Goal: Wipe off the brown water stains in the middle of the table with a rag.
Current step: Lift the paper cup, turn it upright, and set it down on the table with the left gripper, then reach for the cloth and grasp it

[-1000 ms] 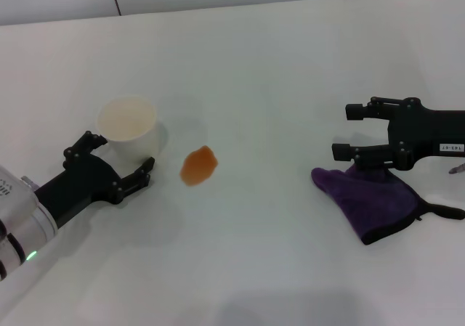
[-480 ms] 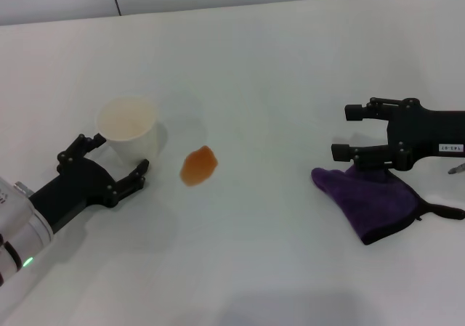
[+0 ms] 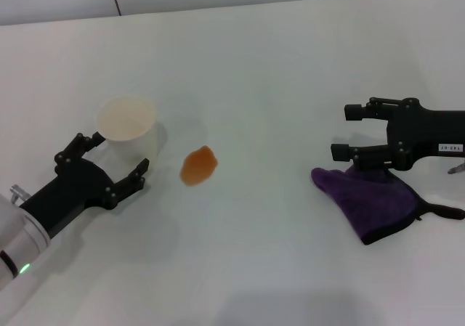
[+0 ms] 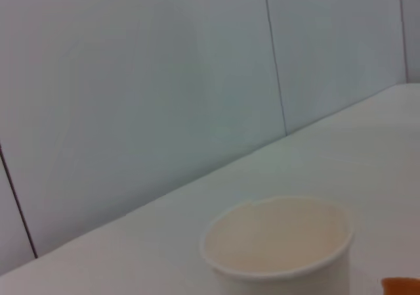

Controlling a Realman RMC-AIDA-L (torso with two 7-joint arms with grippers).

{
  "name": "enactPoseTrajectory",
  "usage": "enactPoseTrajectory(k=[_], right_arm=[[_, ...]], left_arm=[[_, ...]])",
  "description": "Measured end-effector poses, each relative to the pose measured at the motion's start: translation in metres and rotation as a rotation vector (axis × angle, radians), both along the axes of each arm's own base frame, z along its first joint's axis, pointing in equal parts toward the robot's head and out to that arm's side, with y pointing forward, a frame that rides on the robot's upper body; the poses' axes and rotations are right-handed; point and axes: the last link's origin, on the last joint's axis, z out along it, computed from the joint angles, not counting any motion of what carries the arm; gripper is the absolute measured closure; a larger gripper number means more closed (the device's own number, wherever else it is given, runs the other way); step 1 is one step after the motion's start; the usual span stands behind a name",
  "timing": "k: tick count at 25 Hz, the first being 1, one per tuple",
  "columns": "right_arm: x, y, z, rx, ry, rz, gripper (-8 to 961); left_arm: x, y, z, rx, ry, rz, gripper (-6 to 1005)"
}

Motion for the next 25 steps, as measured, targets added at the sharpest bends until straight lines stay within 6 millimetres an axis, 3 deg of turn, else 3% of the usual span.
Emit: enactPoseTrajectory(k=[16,25], right_arm=[[0.000,0.001,-0.001,-0.007,-0.017,0.007,93],[-0.003,0.004,0.001,-0.009,-0.027,0.020,93]], left_arm=[[-0.002,-0.024,0.010,0.137,-0.045,-0.055,119],[0.003,-0.035,0.032,0.257,-0.166,-0.090,119]])
